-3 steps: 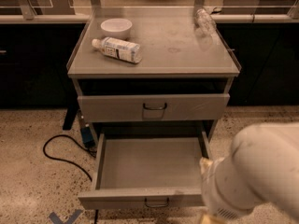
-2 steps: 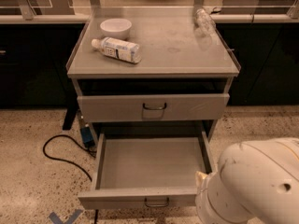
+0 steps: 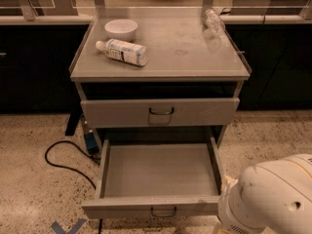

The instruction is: Close middle drawer

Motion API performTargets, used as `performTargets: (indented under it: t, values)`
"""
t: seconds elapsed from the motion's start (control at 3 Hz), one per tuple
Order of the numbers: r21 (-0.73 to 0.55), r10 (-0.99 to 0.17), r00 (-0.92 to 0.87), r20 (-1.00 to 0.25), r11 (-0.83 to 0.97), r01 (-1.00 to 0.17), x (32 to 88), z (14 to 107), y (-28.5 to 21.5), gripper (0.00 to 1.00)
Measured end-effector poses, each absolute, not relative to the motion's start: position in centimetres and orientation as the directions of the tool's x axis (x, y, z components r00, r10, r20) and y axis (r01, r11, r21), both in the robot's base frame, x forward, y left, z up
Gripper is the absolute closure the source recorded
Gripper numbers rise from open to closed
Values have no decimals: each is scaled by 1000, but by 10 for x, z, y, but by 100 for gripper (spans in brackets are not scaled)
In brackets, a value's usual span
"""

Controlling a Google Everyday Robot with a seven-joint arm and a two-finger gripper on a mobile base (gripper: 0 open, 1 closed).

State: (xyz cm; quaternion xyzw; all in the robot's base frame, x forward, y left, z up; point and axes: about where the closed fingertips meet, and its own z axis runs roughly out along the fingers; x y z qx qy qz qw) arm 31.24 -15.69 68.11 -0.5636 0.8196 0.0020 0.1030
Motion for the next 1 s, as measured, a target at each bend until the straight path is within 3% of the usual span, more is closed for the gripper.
performTargets:
  t: [0.33, 0.67, 1.0]
  values:
    - [-269, -880, -446, -165, 475, -838, 351, 687, -204, 0]
    - [-313, -867, -477, -144, 497, -810, 358, 690, -217, 0]
    - [-265, -887, -437, -150, 462, -846, 366, 689, -215, 0]
